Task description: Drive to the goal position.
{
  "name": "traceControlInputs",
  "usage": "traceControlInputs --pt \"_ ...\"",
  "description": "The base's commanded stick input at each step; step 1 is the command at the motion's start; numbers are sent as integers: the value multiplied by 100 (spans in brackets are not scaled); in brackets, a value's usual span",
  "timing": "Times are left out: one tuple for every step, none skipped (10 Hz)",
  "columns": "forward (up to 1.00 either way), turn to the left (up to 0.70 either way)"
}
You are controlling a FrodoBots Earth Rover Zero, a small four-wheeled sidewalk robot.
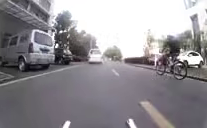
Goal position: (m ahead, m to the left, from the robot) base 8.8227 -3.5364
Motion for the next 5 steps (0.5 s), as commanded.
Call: traceControlInputs --pt "70 -14" --pt "70 -11" --pt "70 -12" --pt "70 -11" --pt "70 -7"
